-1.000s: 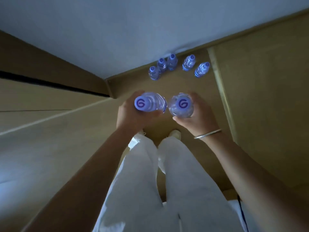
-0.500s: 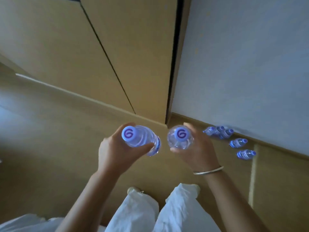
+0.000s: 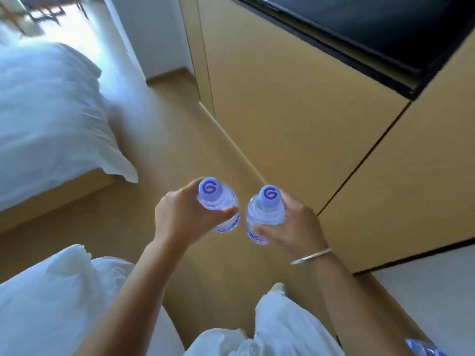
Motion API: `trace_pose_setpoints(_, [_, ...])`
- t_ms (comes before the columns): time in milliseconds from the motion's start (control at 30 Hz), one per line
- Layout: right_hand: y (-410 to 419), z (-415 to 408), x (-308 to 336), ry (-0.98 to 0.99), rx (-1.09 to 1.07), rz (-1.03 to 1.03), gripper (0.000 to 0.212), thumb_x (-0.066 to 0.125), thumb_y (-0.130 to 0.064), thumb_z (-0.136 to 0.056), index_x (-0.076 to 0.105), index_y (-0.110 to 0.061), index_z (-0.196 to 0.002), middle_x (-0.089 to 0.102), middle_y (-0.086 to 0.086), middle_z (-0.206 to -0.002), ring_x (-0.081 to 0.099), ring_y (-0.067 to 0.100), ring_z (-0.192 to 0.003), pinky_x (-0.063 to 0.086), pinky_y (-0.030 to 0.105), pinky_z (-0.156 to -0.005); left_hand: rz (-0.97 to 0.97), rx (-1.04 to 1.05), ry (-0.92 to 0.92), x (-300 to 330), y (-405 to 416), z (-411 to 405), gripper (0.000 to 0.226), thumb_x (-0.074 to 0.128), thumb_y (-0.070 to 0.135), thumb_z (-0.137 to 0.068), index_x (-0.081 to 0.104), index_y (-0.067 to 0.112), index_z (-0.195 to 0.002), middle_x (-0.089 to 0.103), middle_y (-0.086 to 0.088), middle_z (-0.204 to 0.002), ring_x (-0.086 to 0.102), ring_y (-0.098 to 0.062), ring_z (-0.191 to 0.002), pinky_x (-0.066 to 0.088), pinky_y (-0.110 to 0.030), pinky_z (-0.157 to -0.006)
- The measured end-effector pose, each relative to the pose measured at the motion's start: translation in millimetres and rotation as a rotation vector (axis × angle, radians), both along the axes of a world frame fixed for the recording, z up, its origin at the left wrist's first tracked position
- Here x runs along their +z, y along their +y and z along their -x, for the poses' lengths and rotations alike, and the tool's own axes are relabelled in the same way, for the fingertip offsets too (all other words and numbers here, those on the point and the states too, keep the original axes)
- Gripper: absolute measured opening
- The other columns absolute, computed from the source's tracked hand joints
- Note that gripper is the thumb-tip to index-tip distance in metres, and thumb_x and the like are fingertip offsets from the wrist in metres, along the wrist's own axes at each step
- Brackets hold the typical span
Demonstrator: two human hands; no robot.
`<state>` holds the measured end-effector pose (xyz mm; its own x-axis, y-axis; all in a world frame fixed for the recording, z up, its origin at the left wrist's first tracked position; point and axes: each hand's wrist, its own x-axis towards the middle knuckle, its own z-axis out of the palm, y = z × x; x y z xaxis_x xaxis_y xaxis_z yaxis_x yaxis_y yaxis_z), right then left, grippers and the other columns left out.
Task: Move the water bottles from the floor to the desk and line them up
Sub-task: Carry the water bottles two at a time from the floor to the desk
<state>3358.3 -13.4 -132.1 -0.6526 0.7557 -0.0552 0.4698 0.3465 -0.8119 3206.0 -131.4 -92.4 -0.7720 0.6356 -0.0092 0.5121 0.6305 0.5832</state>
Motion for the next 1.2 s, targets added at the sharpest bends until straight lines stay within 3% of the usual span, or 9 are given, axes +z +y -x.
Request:
trace_pose_setpoints(133, [15, 66, 7, 0.025, 0.084, 0.000, 0.056, 0.079, -0.040, -0.052, 0.061, -0.031, -0.104, 0.067, -0.011, -0.089, 0.064, 0.016, -0.084, 0.051, 0.034, -0.077, 0.023, 0.096, 0.041, 6, -1, 52, 0.037, 0.070, 0.066, -0.051, 0.044, 0.041, -0.060, 0.054, 0.018, -0.058, 0.054, -0.016, -0.067, 0.033, -0.024, -0.056])
trace_pose_setpoints(233, [39, 111, 8, 0.026, 0.137, -0.014, 0.054, 0.071, -0.049, -0.046, 0.060, -0.031, -0.096, 0.066, -0.011, -0.084, 0.062, 0.014, -0.079, 0.051, 0.032, -0.073, 0.039, 0.167, 0.052, 3, 12, 90, 0.037, 0.073, 0.060, -0.055, 0.044, 0.038, -0.059, 0.053, 0.016, -0.059, 0.055, -0.018, -0.068, 0.034, -0.026, -0.060])
trace_pose_setpoints(333, [74, 157, 11, -0.009, 0.234, -0.041, 0.051, 0.075, -0.046, -0.050, 0.060, -0.031, -0.096, 0.066, -0.012, -0.082, 0.062, 0.013, -0.078, 0.050, 0.029, -0.072, 0.025, 0.220, 0.054, 0, 38, 129, 0.039, 0.075, 0.057, -0.057, 0.044, 0.034, -0.059, 0.051, 0.017, -0.058, 0.054, -0.018, -0.068, 0.034, -0.027, -0.060])
trace_pose_setpoints(467, [125, 227, 24, -0.048, 0.335, -0.095, 0.058, 0.078, -0.045, -0.053, 0.060, -0.032, -0.107, 0.068, -0.010, -0.089, 0.063, 0.015, -0.084, 0.049, 0.028, -0.074, -0.006, 0.280, 0.052, 5, 84, 185, 0.034, 0.075, 0.057, -0.058, 0.049, 0.036, -0.066, 0.052, 0.016, -0.059, 0.056, -0.018, -0.070, 0.036, -0.026, -0.061])
trace_pose_setpoints(633, [182, 309, 42, -0.038, 0.411, -0.112, 0.046, 0.080, -0.036, -0.057, 0.061, -0.032, -0.099, 0.065, -0.012, -0.080, 0.062, 0.013, -0.079, 0.049, 0.027, -0.071, -0.064, 0.370, 0.012, 15, 132, 251, 0.034, 0.068, 0.063, -0.051, 0.050, 0.037, -0.063, 0.054, 0.018, -0.059, 0.056, -0.015, -0.069, 0.035, -0.026, -0.061])
trace_pose_setpoints(800, [219, 385, 49, -0.015, 0.452, -0.119, 0.043, 0.082, -0.036, -0.057, 0.061, -0.033, -0.094, 0.059, -0.017, -0.071, 0.058, 0.010, -0.072, 0.045, 0.023, -0.067, -0.094, 0.450, 0.034, 14, 160, 313, 0.034, 0.079, 0.051, -0.061, 0.064, 0.026, -0.078, 0.057, 0.014, -0.062, 0.056, -0.016, -0.070, 0.037, -0.027, -0.058])
trace_pose_setpoints(1000, [239, 488, 40, -0.005, 0.484, -0.129, 0.049, 0.082, -0.039, -0.054, 0.063, -0.026, -0.097, 0.068, -0.007, -0.085, 0.064, 0.016, -0.080, 0.052, 0.033, -0.075, -0.091, 0.469, 0.010, 8, 176, 409, 0.034, 0.080, 0.053, -0.061, 0.060, 0.027, -0.071, 0.052, 0.017, -0.056, 0.057, -0.016, -0.067, 0.036, -0.026, -0.056])
trace_pose_setpoints(1200, [238, 606, 35, 0.024, 0.438, -0.098, 0.051, 0.083, -0.042, -0.051, 0.064, -0.023, -0.095, 0.070, -0.007, -0.083, 0.066, 0.015, -0.080, 0.053, 0.037, -0.076, -0.151, 0.437, 0.016, 12, 181, 528, 0.034, 0.080, 0.048, -0.062, 0.068, 0.025, -0.085, 0.053, 0.017, -0.062, 0.057, -0.015, -0.070, 0.036, -0.024, -0.056])
